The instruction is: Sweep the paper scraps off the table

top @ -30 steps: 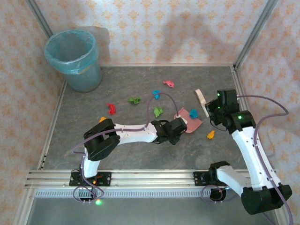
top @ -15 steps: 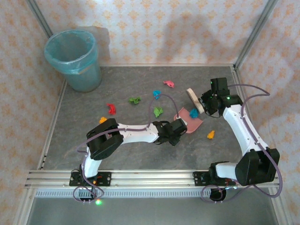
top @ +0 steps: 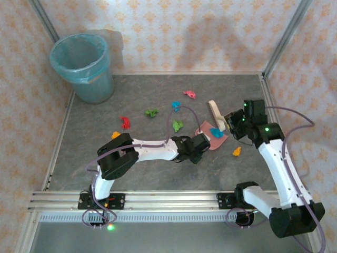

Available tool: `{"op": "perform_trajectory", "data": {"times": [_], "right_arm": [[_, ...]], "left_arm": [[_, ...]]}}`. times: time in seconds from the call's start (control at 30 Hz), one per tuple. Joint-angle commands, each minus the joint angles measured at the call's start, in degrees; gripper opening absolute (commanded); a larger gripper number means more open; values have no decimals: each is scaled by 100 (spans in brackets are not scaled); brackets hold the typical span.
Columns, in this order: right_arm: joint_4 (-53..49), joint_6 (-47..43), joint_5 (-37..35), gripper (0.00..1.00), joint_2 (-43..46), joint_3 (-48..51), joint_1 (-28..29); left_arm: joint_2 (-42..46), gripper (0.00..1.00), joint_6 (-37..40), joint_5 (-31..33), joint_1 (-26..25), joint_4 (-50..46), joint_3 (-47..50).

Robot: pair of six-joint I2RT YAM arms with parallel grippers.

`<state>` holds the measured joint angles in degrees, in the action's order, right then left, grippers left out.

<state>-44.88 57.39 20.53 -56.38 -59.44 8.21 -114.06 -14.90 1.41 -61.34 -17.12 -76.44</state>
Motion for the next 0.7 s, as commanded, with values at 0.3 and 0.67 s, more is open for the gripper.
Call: {"op": "perform_trajectory", "data": {"times": [0.3, 0.67], "right_arm": [[-2469, 616, -3609, 0, 637, -1105, 9], [-2959, 1924, -3121, 0, 977, -479, 21]], "left_arm": [[183, 0, 95, -335, -32, -132, 44], [277, 0, 143, -282, -203, -462, -72]]}}
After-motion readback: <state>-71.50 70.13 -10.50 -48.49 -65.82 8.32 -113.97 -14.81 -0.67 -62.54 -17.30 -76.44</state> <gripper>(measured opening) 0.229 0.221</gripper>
